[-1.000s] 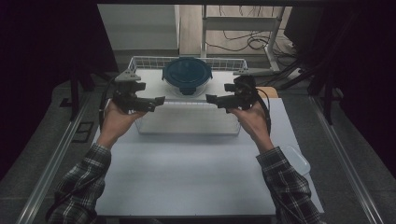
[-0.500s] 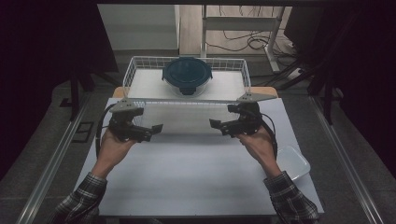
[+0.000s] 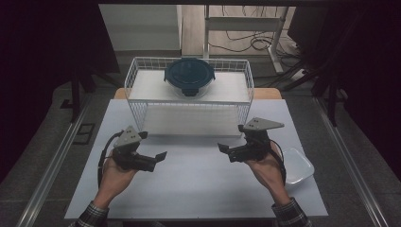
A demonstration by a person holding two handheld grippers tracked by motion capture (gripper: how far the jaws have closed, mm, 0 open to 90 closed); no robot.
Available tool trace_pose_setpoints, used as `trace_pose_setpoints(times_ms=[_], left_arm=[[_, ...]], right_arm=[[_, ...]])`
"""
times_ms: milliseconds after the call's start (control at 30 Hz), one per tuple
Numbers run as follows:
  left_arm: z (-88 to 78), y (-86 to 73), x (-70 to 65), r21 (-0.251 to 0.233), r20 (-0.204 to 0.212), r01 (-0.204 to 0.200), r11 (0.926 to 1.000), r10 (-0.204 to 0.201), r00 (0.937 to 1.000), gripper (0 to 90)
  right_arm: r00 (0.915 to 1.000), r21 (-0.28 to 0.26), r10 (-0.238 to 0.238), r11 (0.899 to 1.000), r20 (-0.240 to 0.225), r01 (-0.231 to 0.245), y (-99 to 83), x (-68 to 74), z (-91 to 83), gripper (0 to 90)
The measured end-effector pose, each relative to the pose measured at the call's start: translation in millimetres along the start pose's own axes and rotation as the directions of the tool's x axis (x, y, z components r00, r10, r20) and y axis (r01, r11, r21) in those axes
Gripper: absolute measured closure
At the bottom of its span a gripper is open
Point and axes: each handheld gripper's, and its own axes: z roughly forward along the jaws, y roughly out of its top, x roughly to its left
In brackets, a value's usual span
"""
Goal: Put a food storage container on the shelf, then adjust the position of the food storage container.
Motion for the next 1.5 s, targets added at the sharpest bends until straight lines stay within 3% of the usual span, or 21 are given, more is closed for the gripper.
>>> trace_pose_setpoints(times_ms=[100,167,233,367,500,600,767,933,1067,1167,1233,1367,1500], left_arm=[[-2.7,-11.6,-8.1,-0.038,0.019,0.003,0.9993,-0.002,0.9998,1.2],[-3.0,-18.2,-12.4,-0.035,0.045,0.002,0.9994,-0.001,0.9990,1.2],[-5.0,-23.8,-16.3,-0.041,0.013,-0.019,0.9990,0.020,0.9997,1.0],[-9.0,-35.3,-20.6,-0.059,-0.002,0.009,0.9982,-0.009,1.0000,2.4],[-7.6,-51.6,-25.8,-0.042,-0.011,0.031,0.9986,-0.031,0.9995,3.6],[-5.9,-65.3,-26.1,-0.004,-0.033,0.021,0.9998,-0.022,0.9992,3.4],[-6.7,-83.5,-25.7,0.013,-0.055,0.023,0.9997,-0.022,0.9982,3.2],[-3.1,-90.6,-30.0,0.069,-0.090,-0.025,0.9973,0.032,0.9955,3.1],[-2.8,-91.7,-28.1,0.067,-0.086,-0.016,0.9976,0.022,0.9960,2.9],[-2.9,-93.8,-25.4,0.073,-0.098,-0.010,0.9973,0.017,0.9951,3.0],[-3.3,-94.4,-23.5,0.069,-0.094,0.004,0.9976,0.003,0.9956,3.0],[-3.4,-94.7,-22.2,0.067,-0.088,0.012,0.9977,-0.006,0.9961,3.5],[-2.4,-95.0,-22.6,0.073,-0.083,0.013,0.9972,-0.006,0.9965,3.7]], right_arm=[[0.9999,-0.008,-0.005,1.000,0.016,0.005,-11.1,1.2,-4.4,0.0],[0.9998,-0.005,-0.004,1.000,0.021,0.004,-17.8,2.2,-7.1,0.0],[0.9997,-0.007,-0.001,1.000,0.025,0.001,-24.2,2.7,-9.7,0.0],[0.9995,-0.006,0.026,1.000,0.016,-0.026,-39.9,4.9,-13.0,0.4],[0.9990,0.005,0.046,0.999,-0.001,-0.046,-56.9,10.2,-13.8,0.4],[0.9994,0.014,0.036,0.999,0.005,-0.036,-67.5,16.9,-14.2,0.4],[0.9989,0.057,0.043,0.998,-0.017,-0.042,-83.6,24.2,-8.2,0.4],[0.9995,0.139,0.028,0.990,0.013,-0.029,-100.6,24.7,8.0,0.0],[0.9980,0.161,0.038,0.986,0.051,-0.045,-100.7,23.3,10.2,0.0],[0.9977,0.154,0.044,0.987,0.051,-0.051,-98.8,19.1,6.2,0.1],[0.9962,0.143,0.048,0.988,0.073,-0.058,-96.7,15.1,1.2,6.7],[0.9916,0.135,0.054,0.988,0.118,-0.070,-91.8,5.8,-12.6,38.6],[0.9859,0.166,0.024,0.985,0.165,-0.052,-90.0,-8.7,-25.6,65.2]])
